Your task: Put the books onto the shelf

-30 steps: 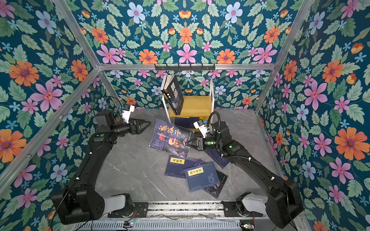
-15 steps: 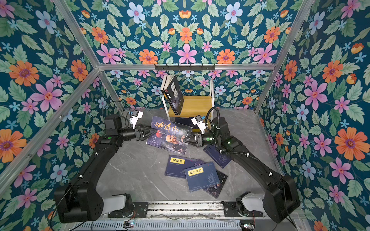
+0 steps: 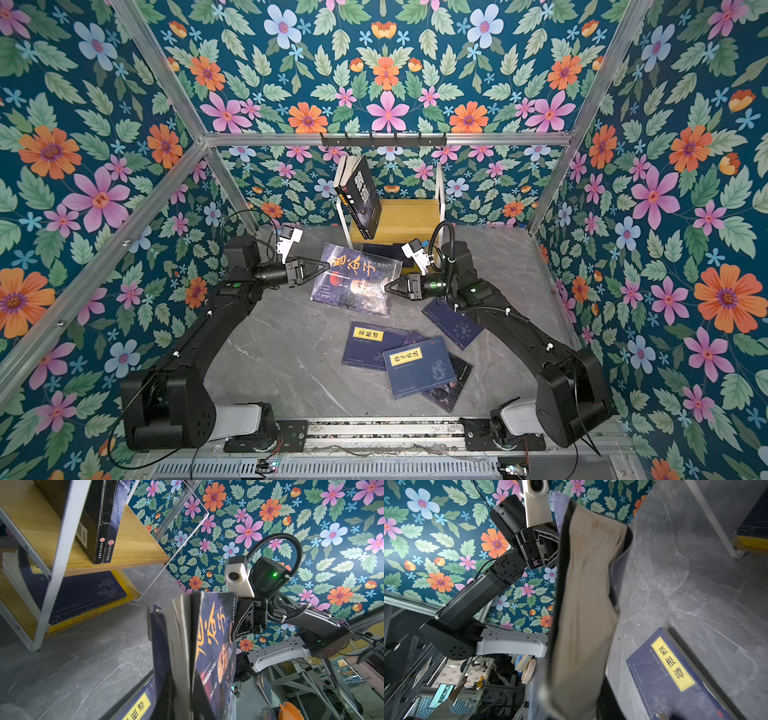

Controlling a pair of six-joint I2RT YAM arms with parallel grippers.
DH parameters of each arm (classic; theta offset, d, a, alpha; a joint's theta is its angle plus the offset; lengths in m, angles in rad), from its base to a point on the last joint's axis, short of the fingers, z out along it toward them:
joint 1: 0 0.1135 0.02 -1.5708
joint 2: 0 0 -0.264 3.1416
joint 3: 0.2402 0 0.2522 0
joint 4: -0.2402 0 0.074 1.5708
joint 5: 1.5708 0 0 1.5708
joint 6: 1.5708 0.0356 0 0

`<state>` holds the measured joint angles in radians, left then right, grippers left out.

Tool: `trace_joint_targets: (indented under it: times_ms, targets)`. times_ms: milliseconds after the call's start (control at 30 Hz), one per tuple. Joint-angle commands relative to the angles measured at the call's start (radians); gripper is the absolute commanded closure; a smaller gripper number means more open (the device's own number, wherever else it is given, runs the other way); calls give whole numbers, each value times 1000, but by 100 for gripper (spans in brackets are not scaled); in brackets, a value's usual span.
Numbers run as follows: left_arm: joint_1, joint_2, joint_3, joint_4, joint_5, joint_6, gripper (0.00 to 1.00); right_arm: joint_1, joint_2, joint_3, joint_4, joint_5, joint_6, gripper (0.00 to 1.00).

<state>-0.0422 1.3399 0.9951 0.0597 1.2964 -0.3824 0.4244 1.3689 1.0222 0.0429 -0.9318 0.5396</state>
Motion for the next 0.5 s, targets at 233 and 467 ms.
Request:
trace_joint_targets:
  times_ms: [233, 467]
  targets:
    - [-8, 42, -14, 102, -12, -121, 100, -4, -125, -77, -256, 426, -213, 46]
    - [-13, 49, -47, 63, -109, -104, 100, 0, -300, -175, -312, 659, -285, 41]
